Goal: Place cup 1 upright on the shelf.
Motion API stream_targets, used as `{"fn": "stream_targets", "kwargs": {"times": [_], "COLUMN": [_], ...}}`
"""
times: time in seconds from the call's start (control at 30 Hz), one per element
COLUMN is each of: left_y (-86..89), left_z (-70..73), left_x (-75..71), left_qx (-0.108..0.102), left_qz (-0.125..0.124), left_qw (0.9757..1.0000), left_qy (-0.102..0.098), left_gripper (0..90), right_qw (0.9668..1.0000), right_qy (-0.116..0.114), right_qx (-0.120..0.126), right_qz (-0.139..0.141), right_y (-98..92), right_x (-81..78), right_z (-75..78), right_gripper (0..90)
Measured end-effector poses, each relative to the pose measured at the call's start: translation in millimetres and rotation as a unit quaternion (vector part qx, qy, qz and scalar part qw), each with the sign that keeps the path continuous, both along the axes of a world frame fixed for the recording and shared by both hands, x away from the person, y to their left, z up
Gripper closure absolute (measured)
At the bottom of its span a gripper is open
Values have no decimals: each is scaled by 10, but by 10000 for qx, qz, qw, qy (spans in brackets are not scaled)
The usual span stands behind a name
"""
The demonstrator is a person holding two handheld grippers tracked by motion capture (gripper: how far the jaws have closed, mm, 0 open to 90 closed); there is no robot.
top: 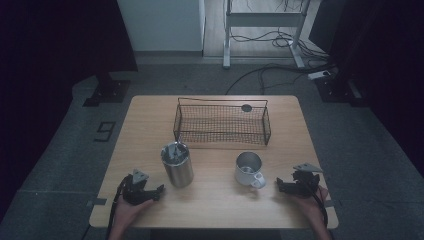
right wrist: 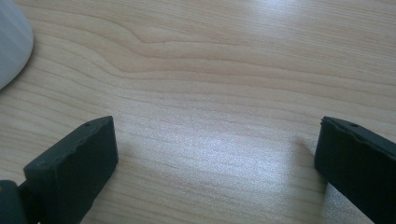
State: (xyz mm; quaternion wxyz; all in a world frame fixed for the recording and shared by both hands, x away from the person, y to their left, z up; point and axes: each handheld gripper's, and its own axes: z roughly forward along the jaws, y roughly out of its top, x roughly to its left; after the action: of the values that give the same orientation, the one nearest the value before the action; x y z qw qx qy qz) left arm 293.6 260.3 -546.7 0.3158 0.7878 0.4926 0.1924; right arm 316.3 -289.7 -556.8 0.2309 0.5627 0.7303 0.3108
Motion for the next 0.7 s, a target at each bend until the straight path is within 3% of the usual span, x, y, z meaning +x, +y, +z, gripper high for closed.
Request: {"fn": "stream_targets", "kwargs": {"times": [0.7], "left_y": [-2], "left_z": [0], "left_x": [2], "left_qx": [12], "left_qz": [-22], "left_qw": [10000], "left_qy": [7], "left_gripper": [132], "right_qw": [10000], "right_qy": [-18], "right_qx": [12], "right_qz": [-44], "right_y": [-14], "right_x": [7], "right_z": [1], "right_gripper": [4]}}
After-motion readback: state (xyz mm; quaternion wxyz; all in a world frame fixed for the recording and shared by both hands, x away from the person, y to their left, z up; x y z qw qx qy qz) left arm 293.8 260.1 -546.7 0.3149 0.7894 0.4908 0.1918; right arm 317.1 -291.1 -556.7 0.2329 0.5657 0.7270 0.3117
